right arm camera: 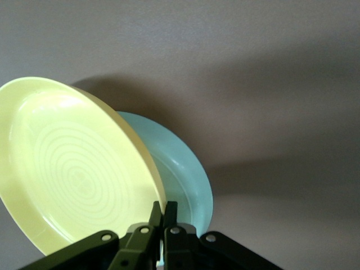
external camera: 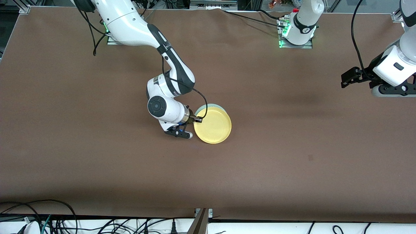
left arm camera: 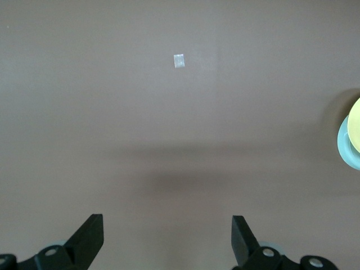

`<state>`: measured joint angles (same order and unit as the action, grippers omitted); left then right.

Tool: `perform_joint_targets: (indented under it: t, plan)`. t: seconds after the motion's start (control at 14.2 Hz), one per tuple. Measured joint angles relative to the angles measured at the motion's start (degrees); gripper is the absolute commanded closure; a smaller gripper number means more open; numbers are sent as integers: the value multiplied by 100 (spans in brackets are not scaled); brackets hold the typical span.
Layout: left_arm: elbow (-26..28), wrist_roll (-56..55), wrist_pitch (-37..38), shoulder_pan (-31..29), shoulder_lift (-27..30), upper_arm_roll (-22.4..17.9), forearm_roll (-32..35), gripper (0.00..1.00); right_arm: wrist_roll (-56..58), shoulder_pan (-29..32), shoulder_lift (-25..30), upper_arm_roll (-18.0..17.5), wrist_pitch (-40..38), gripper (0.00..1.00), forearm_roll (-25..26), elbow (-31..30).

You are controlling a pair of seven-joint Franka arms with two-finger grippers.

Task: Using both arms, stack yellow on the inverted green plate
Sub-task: 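Lower the yellow plate onto the green plate and open the right gripper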

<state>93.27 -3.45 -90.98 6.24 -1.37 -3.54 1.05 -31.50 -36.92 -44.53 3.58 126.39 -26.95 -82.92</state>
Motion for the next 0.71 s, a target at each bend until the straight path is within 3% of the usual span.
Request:
perform_joint_targets:
  t: [0.42, 0.71]
  plan:
    - [-325, -14, -18, -5, -194, -2, -154, 0, 187, -5, 914, 59, -369, 100, 2, -802]
    - [-397, -38, -34, -3, -490, -2, -155, 0, 714, -11, 1331, -48, 892, 100, 2, -1904]
